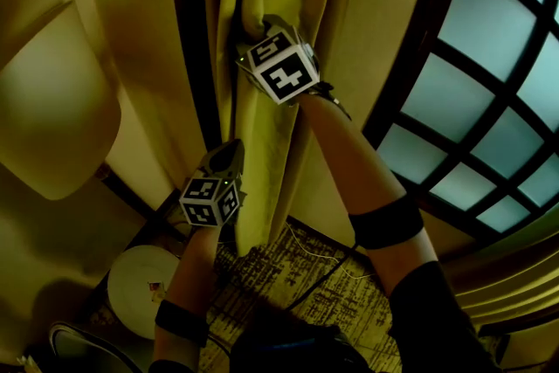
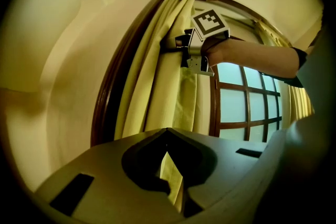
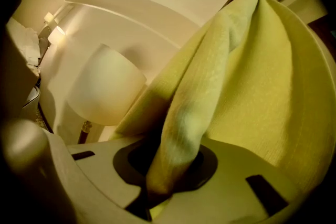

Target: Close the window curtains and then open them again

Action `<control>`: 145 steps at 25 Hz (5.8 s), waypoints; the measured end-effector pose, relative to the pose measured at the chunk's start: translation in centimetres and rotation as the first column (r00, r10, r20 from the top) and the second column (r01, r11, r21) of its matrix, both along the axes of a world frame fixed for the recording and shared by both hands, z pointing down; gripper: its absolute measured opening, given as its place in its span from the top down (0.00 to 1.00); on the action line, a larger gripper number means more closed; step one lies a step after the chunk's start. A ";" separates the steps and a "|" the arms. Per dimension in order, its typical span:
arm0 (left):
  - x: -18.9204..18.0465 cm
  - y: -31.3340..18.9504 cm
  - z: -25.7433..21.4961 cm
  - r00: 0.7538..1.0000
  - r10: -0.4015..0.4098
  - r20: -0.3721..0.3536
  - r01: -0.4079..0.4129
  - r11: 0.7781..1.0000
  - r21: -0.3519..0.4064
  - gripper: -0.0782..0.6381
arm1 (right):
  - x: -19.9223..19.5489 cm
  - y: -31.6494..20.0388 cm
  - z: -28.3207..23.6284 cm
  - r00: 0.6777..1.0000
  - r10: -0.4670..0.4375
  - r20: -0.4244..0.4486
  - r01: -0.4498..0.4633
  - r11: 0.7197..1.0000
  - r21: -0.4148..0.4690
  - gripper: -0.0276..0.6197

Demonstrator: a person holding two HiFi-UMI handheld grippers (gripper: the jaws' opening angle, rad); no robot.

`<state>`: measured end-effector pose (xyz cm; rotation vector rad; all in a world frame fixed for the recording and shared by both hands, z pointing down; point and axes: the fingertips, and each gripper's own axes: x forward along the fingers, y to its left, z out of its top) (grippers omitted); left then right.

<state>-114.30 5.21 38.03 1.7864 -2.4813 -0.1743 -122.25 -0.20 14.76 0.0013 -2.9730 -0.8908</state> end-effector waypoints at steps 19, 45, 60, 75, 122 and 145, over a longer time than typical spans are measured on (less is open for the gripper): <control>15.0 -3.5 2.7 0.999 -0.044 0.018 0.045 0.997 -0.070 0.89 | 21.5 -8.3 7.8 0.995 0.081 0.057 -0.068 0.979 -0.190 0.63; 47.9 -6.2 5.8 0.983 0.175 0.064 -0.160 0.969 -0.186 0.89 | 72.6 -15.6 27.5 0.870 0.460 -0.175 -0.486 0.745 -0.457 0.95; 53.5 -4.1 11.3 0.913 0.400 0.079 -0.368 0.891 -0.266 0.89 | 86.5 -9.0 38.0 0.651 0.695 -0.305 -0.724 0.447 -0.526 0.95; 60.4 -1.9 13.6 0.926 0.375 0.049 -0.348 0.896 -0.274 0.89 | 95.5 -6.7 41.8 0.641 0.681 -0.354 -0.735 0.411 -0.540 0.95; 76.7 -2.7 12.1 0.903 0.415 0.109 -0.375 0.887 -0.270 0.89 | 110.0 -5.3 43.2 0.654 0.679 -0.333 -0.710 0.401 -0.579 0.95; 96.1 -23.4 -4.1 0.708 0.658 0.254 -0.655 0.748 -0.111 0.43 | 112.7 -16.1 32.8 0.605 0.769 -0.207 -0.747 0.459 -0.480 0.81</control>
